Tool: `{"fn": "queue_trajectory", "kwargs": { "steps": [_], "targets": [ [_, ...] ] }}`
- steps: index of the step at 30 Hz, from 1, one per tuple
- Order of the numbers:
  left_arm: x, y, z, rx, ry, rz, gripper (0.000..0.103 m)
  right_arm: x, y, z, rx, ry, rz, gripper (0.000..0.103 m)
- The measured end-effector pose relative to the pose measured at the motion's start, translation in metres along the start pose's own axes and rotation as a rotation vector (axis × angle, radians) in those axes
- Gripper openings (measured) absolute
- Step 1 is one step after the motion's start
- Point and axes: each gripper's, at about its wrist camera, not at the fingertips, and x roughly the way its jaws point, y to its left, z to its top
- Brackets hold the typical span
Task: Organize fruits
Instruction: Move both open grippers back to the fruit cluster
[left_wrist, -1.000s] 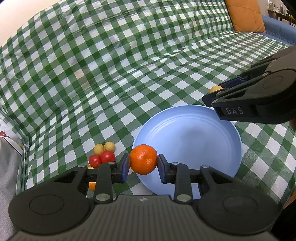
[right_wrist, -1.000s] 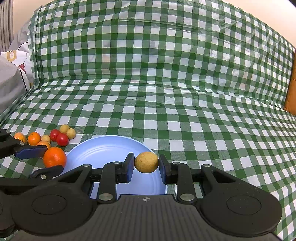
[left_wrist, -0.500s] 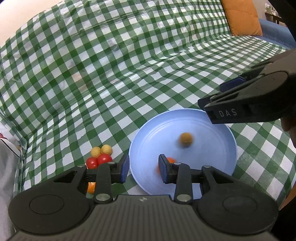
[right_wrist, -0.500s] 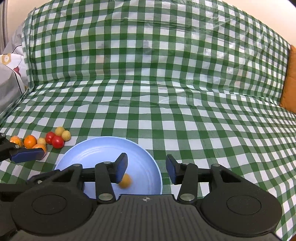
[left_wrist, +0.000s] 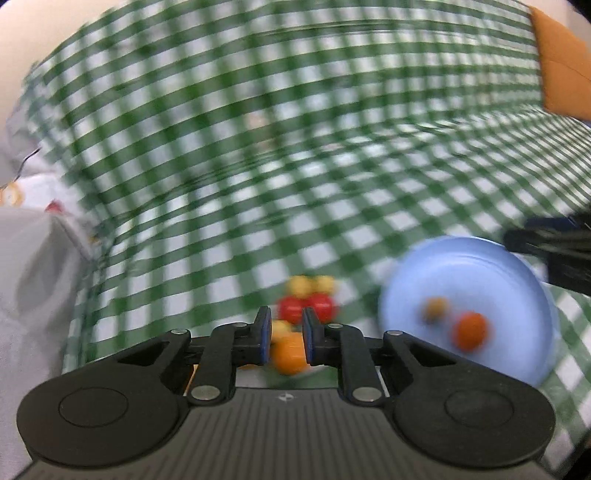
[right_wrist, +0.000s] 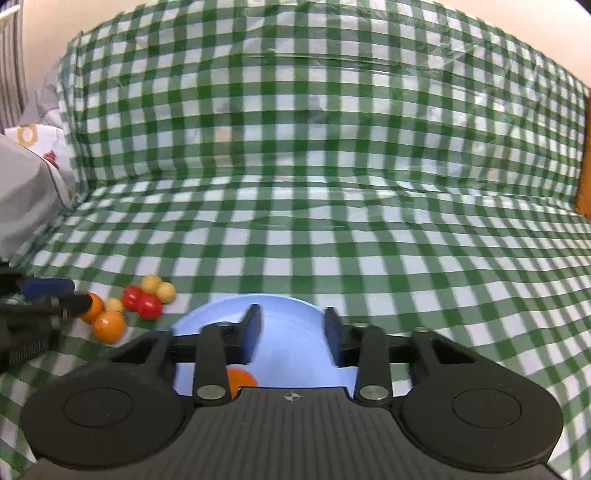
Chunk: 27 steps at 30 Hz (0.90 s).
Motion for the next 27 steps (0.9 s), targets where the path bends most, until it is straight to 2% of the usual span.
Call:
{"fn": "queue_trajectory", "kwargs": {
  "steps": [4, 6, 8, 11, 16, 19, 24, 27],
  "targets": [
    [0.019, 0.048, -0.007, -0.109, 0.037, 0.013, 0.019, 0.003, 0.013, 0.003, 0.011, 0.000, 0.055, 0.024],
    [0.030, 0.064, -0.014, -0.148, 0.077, 0.023, 0.019, 0.007, 0.022, 0.004, 0.013, 0.004, 0.082, 0.024],
    [0.034, 0.072, -0.017, -0.169, 0.080, 0.013, 0.019, 0.013, 0.030, 0.006, 0.013, 0.017, 0.108, 0.024],
    [0.033, 0.069, -0.016, -0.130, 0.042, -0.008, 0.019, 0.030, 0.045, 0.007, 0.007, 0.044, 0.149, 0.024],
    [0.038, 0.057, -0.015, -0.108, 0.038, -0.045, 0.020, 0.058, 0.066, 0.009, 0.027, 0.080, 0.212, 0.024],
    [0.051, 0.050, -0.015, -0.106, 0.059, -0.027, 0.021, 0.080, 0.076, 0.012, 0.028, 0.099, 0.230, 0.025],
    [0.074, 0.050, -0.016, -0.138, 0.142, -0.022, 0.022, 0.116, 0.090, 0.011, 0.045, 0.155, 0.241, 0.028],
    [0.077, 0.050, -0.015, -0.129, 0.129, -0.010, 0.027, 0.135, 0.100, 0.009, 0.026, 0.184, 0.232, 0.029]
  ]
}}
